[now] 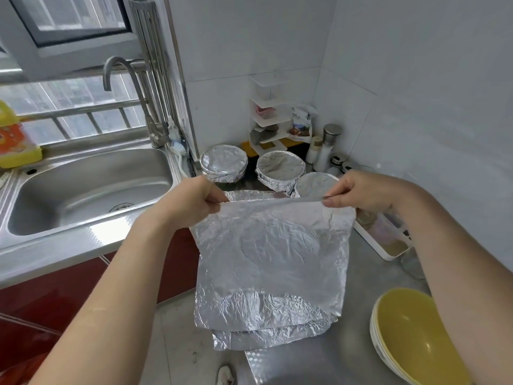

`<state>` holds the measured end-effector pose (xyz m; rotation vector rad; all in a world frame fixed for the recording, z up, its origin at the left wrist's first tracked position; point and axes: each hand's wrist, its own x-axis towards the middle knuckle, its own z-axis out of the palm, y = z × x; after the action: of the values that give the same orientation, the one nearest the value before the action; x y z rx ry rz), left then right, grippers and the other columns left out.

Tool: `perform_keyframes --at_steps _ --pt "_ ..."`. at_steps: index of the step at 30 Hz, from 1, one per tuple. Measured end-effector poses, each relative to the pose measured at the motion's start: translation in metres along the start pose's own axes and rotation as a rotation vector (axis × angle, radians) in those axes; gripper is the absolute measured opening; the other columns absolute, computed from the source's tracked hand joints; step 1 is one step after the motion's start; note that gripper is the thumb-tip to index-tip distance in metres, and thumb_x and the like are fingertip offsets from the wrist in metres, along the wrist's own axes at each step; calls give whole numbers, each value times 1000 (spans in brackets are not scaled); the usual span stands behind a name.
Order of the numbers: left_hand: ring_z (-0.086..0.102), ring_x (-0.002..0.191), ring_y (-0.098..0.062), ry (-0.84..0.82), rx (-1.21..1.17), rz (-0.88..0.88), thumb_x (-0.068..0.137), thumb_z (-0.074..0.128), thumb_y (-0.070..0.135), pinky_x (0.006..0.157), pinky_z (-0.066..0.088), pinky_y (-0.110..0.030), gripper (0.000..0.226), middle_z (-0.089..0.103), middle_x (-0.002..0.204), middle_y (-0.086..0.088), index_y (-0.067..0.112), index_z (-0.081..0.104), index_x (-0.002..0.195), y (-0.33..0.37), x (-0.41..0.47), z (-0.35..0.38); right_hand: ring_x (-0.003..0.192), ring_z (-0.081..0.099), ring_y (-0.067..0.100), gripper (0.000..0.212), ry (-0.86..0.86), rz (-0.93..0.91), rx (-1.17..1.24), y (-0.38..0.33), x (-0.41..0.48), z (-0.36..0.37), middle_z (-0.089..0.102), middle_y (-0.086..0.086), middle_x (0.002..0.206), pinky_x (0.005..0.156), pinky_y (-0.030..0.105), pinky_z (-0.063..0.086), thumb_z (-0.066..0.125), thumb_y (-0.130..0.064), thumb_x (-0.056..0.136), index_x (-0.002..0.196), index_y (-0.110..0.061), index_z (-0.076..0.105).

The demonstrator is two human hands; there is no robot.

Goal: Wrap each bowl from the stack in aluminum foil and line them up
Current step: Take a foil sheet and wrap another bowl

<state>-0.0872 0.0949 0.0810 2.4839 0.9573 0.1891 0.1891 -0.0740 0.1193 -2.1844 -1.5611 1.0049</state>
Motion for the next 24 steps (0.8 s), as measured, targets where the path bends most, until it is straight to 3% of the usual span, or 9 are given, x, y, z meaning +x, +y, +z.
perform_keyframes --at_steps 3,6,8,10,12,14,18,20,24 --pt "64 72 2 -54 -24 19 87 68 1 63 45 -14 16 71 77 4 13 76 94 -3 0 12 39 45 -3 9 82 58 -23 1 5 -9 58 -16 50 41 11 37 71 -23 87 91 -18 78" --pt "49 44 7 -101 -160 -45 88 66 1 48 39 -9 20 59 54 19 19 72 83 -15 1 31 60 59 -5 4 163 64 -58 3 11 -20 71 -18 68 57 13 43 74 -26 84 85 -26 78" --pt "50 48 -4 -156 -289 -99 89 65 1 50 45 -23 25 65 57 13 24 73 86 -27 -1 44 61 61 1 5 158 77 10 4 13 -26 71 -18 69 59 20 49 73 -25 85 84 -27 77" --pt "57 58 -16 -244 -338 -112 89 63 0 58 52 -35 35 72 73 -5 33 74 83 -36 -4 56 60 66 3 8 169 66 137 2 17 -29 73 -13 73 57 23 55 69 -19 88 88 -20 76" --pt "62 58 -16 -325 -294 -148 90 59 -1 54 55 -36 37 71 77 -10 33 72 88 -41 -8 70 68 71 10 11 301 21 274 0 28 -29 75 0 79 60 23 57 65 -14 90 95 -12 74" --pt "61 51 -13 -371 -289 -210 93 54 -3 47 50 -26 33 67 75 -4 23 68 107 -38 -13 89 73 72 17 12 500 -30 395 -7 47 -20 74 8 83 60 23 58 62 -13 94 97 -9 73" --pt "53 47 -17 -198 -658 -401 92 50 -8 46 46 -27 28 60 66 -11 10 67 105 -33 -17 126 86 68 17 18 749 -86 326 -21 80 16 73 2 96 76 30 57 58 -16 94 102 -12 74" --pt "47 45 -18 -29 -941 -571 89 48 -15 48 41 -26 30 55 64 -12 3 66 106 -37 -17 140 107 62 17 27 778 -111 156 -18 83 36 68 2 117 92 28 48 55 -17 95 118 -13 68" --pt "44 40 -9 119 -1281 -830 90 43 -17 43 42 -22 24 49 65 -8 2 56 98 -33 -21 165 141 32 24 45 776 -164 -275 -7 83 82 41 6 150 110 47 28 50 -21 96 141 -21 49"
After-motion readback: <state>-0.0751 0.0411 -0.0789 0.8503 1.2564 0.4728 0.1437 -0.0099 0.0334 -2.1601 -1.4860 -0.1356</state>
